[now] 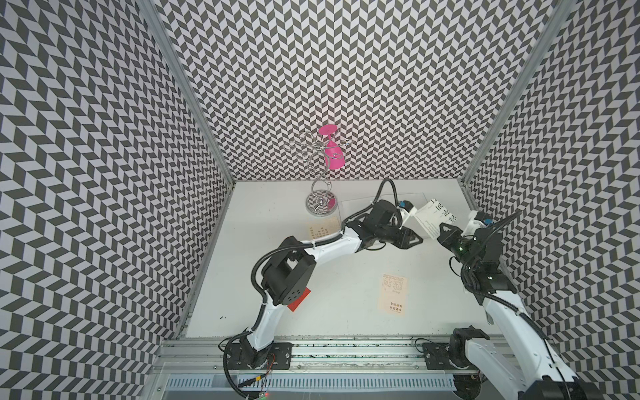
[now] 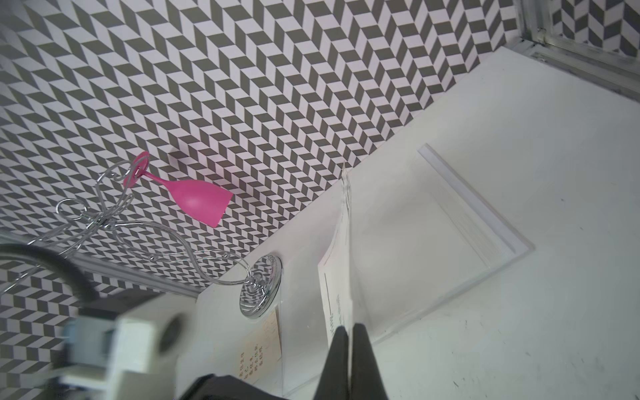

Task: Place the photos into the photo albums
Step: Pick up the photo at the center of the board, then insert the photo into the photo album.

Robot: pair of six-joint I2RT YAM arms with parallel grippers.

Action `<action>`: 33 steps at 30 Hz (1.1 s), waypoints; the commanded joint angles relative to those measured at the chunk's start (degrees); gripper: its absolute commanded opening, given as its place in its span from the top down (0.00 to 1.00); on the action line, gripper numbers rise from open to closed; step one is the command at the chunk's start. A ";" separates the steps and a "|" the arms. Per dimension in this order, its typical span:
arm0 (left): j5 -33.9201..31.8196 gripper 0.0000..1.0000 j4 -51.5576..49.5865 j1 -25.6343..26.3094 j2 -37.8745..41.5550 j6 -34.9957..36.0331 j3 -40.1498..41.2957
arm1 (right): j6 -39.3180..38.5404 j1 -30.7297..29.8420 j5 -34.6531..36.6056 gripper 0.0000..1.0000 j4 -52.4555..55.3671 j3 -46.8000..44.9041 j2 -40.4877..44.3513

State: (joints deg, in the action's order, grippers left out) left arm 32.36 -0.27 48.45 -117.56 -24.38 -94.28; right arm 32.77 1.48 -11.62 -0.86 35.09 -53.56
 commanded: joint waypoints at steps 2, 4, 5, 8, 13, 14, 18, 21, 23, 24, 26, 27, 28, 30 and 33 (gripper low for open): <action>-3.51 0.60 -0.95 -7.08 2.98 3.75 4.17 | -13.27 -0.15 -11.60 1.00 -6.71 6.97 -10.09; -5.33 0.60 -0.85 -9.24 2.90 4.92 6.42 | -16.81 -0.16 -14.21 1.00 -4.84 11.15 -15.44; -6.19 0.60 -0.91 -10.05 2.61 5.51 7.22 | -18.23 -0.23 -16.02 1.00 -5.26 12.70 -18.38; -7.72 0.60 -1.41 -11.59 0.89 7.96 8.00 | -23.20 -0.24 -23.35 1.00 -6.69 17.10 -26.78; -8.14 0.60 -0.56 -13.43 -2.82 8.70 8.51 | -30.73 -0.16 -25.88 1.00 0.09 25.52 -38.62; -7.95 0.60 -0.33 -13.55 -3.19 8.74 8.63 | -31.34 -0.16 -26.35 1.00 -0.07 26.24 -40.22; -9.87 0.59 -0.30 -13.64 -4.79 9.48 9.22 | -37.64 -0.16 -26.64 1.00 4.59 31.67 -45.85; -11.62 0.59 -2.33 -13.64 -6.89 9.52 8.41 | -44.66 -0.16 -23.97 1.00 14.51 38.71 -50.67; -12.31 0.59 -4.55 -13.64 -8.41 9.23 7.61 | -48.32 -0.16 -21.88 1.00 20.49 43.49 -53.12; -12.31 0.59 -5.16 -13.64 -8.75 9.07 7.53 | -49.24 -0.07 -21.44 1.00 21.72 44.56 -53.53; -12.64 0.59 -5.95 -13.54 -9.15 7.87 7.85 | -51.01 0.10 -20.61 1.00 23.20 45.76 -53.91; -12.38 0.59 -5.82 -13.48 -9.28 7.18 8.33 | -51.76 0.02 -19.66 1.00 24.03 46.39 -54.33; -12.16 0.59 -5.90 -13.36 -9.67 6.97 8.50 | -52.51 0.09 -18.70 1.00 25.13 47.05 -54.89; -12.90 0.59 -7.82 -12.85 -11.01 7.23 7.72 | -54.25 0.08 -17.30 1.00 27.69 48.42 -56.21; -13.83 0.60 -11.72 -12.98 -13.34 7.47 6.00 | -54.84 0.11 -15.79 1.00 29.67 49.57 -57.59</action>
State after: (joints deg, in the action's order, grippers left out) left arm 20.67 -5.32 35.16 -127.26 -16.51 -87.35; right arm -18.04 1.52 -29.89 24.77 83.37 -109.34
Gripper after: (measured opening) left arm 0.404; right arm 0.048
